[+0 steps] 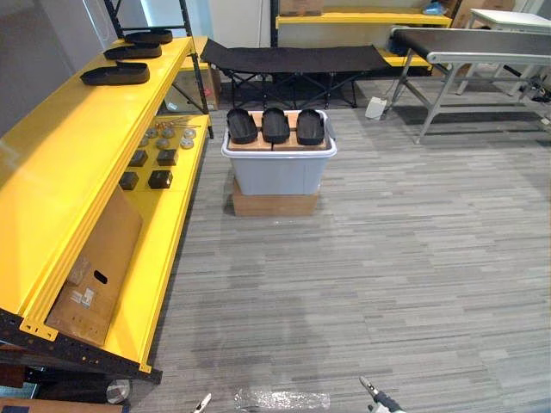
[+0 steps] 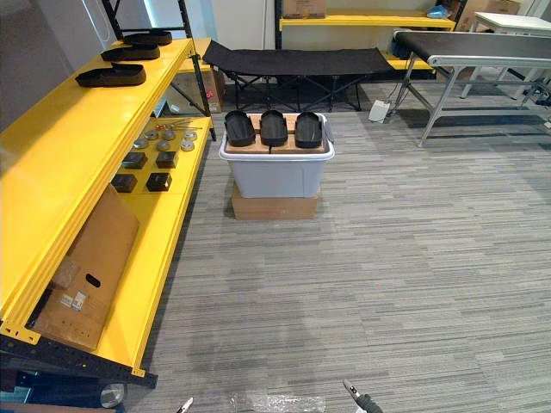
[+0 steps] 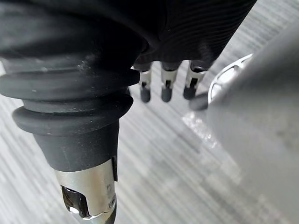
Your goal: Walk over and take plastic housings, then place them on the shelf
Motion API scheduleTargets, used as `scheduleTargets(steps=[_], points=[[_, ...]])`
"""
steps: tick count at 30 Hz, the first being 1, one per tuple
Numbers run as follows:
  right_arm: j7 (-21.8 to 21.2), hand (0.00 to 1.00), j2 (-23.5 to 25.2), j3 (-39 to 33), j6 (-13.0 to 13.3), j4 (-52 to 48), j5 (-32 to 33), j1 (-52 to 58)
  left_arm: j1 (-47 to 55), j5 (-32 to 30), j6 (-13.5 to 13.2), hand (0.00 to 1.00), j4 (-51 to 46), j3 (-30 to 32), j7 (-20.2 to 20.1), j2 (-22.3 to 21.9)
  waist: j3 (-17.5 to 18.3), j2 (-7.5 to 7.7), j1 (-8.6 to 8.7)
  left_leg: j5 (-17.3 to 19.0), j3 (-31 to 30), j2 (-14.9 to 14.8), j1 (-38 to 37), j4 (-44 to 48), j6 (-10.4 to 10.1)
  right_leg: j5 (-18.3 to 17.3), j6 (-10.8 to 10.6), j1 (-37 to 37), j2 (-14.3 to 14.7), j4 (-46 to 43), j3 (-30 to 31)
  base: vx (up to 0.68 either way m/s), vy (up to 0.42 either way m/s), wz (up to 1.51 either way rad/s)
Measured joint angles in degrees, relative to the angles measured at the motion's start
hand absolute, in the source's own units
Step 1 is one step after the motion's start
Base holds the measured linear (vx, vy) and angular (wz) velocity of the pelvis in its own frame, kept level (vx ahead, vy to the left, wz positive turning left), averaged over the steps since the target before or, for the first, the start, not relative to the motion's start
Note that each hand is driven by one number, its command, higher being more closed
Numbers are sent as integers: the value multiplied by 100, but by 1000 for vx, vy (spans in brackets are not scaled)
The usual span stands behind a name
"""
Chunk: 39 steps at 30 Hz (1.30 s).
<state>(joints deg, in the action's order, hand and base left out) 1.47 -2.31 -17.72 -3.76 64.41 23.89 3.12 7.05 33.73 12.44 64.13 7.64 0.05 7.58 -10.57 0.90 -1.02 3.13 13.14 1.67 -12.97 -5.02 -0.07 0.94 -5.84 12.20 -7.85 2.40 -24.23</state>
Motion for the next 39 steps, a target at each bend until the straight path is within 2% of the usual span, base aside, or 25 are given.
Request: scheduleTargets(steps=[2, 4, 6, 9, 10, 12, 13, 15, 16, 19, 21, 28, 30, 31, 33, 35, 36, 38, 39], points=[[61, 0, -6, -2, -38, 10, 7, -4, -31, -136, -73, 0, 0, -2, 101, -5, -6, 11, 0, -8, -15, 5, -1, -1, 11, 0, 0, 16, -9, 3, -60, -48, 6, 12], [230, 0, -3, -9, -33, 16, 129, -93, -114, -611, -260, 0, -43, -10, 201, -16, -12, 24, 0, -10, -23, 8, -1, -2, 14, 4, -1, 44, -11, 23, -77, -41, 9, 4], [256, 0, -11, 17, 29, -5, 248, -159, -172, -955, -432, 0, -153, -135, 246, 41, -12, 25, 18, -10, -19, 9, -2, -2, 14, 10, -5, 62, -11, 39, -79, -36, 6, 0], [252, 0, -80, 226, 227, -156, 238, -386, -436, -1011, -694, 0, -776, -418, 402, 10, -12, 27, 22, -12, -6, 15, 15, -2, 17, 66, -6, 57, -2, 131, -74, -41, 9, -2], [259, 0, -130, 400, 471, -451, 230, -563, -722, -1000, -957, 0, -1196, -521, 460, -15, -5, 22, 26, -20, -3, 18, 98, -1, 30, 85, -1, -9, 0, 141, -71, -50, 7, -2], [357, 0, -174, 573, 745, -706, 232, -747, -896, -995, -1235, 0, -1543, -629, 551, -4, 0, 22, 47, -36, -3, 22, 132, -1, 36, 120, 4, -53, 1, 165, -70, -16, 3, 0], [471, 0, -235, 725, 998, -1019, 232, -947, -1102, -972, -1483, 0, -1832, -689, 615, -4, 5, 17, 68, -51, 10, 31, 212, 2, 43, 179, 17, -110, 6, 217, -59, -5, 9, -4], [677, 0, -294, 942, 1351, -1653, 225, -1212, -1401, -883, -1809, 0, -2195, -806, 636, 11, 2, 3, 115, -60, 11, 37, 264, 28, 49, 198, 19, -174, 2, 216, -51, -7, 5, -2], [828, 100, -296, 1067, 1504, -2050, 215, -1308, -1469, -859, -1980, 100, -2447, -851, 627, 11, 2, 3, 146, -60, 11, 37, 274, 32, 49, 199, 21, -182, 2, 216, -51, 0, 0, 0], [1291, 100, -282, 1346, 1880, -3120, -338, -1612, -1632, -546, -2506, 100, -3322, -1129, 561, -31, 3, 3, 178, -55, 13, 37, 274, 34, 41, 219, 41, -184, 3, 217, -51, 11, 2, 0], [1524, 100, -219, 1448, 1966, -3423, -861, -1675, -1609, -484, -2718, 100, -3803, -1248, 456, -141, 4, 2, 175, -17, 27, 35, 243, 35, -18, 241, 53, -163, -1, 217, -36, 7, 7, -2], [1628, 100, -28, 1701, 1806, -3742, -1259, -1209, -1284, -636, -2717, 100, -4334, -1434, 228, -146, 5, 5, 180, 53, 163, 45, 100, 36, -115, 323, 12, -106, -21, 218, 95, -9, 17, -11], [1648, 100, -25, 1701, 1589, -3731, -1243, -1004, -1105, -734, -2619, 100, -4331, -1466, 231, -137, 6, 6, 180, 55, 162, 49, 103, 36, -114, 329, 4, -109, -24, 218, 94, -33, 2, 1], [1718, 0, -20, 1692, 1431, -3709, -1245, -849, -949, -734, -2495, 0, -4317, -1463, 240, -136, 6, 6, 179, 56, 162, 48, 103, 36, -112, 329, 4, -111, -23, 218, 94, -41, -12, 1], [1740, 0, -16, 1632, 1246, -3574, -1236, -617, -722, -753, -2329, 0, -4199, -1463, 288, -136, 6, 6, 177, 56, 162, 45, 105, 37, -112, 329, 4, -110, -20, 218, 93, -46, -19, 1], [1726, 0, -6, 1455, 1056, -3162, -1231, -334, -509, -779, -1945, 0, -3796, -1447, 445, -136, 6, 6, 174, 57, 170, 41, 106, 36, -111, 329, 4, -113, -15, 217, 95, -57, -23, -2], [1721, 0, -3, 1394, 998, -2992, -1235, -286, -450, -781, -1848, 0, -3658, -1432, 479, -138, 7, 8, 170, 63, 181, 40, 105, 37, -101, 329, 5, -116, -14, 217, 100, -70, -21, -7], [1618, 0, -9, 1176, 826, -2320, -1238, -176, -185, -940, -1614, 0, -3191, -1279, 608, -192, 8, 16, 154, 286, 252, 3, 245, 354, 52, 328, 4, -158, -3, 215, 206, -90, -13, -25], [1532, 0, -14, 1057, 760, -1968, -1239, -90, 15, -1177, -1565, 0, -2911, -1136, 660, -258, 10, 26, 81, 468, 331, -17, 386, 682, 51, 327, 4, -202, -22, 214, 302, -84, -7, -35]])
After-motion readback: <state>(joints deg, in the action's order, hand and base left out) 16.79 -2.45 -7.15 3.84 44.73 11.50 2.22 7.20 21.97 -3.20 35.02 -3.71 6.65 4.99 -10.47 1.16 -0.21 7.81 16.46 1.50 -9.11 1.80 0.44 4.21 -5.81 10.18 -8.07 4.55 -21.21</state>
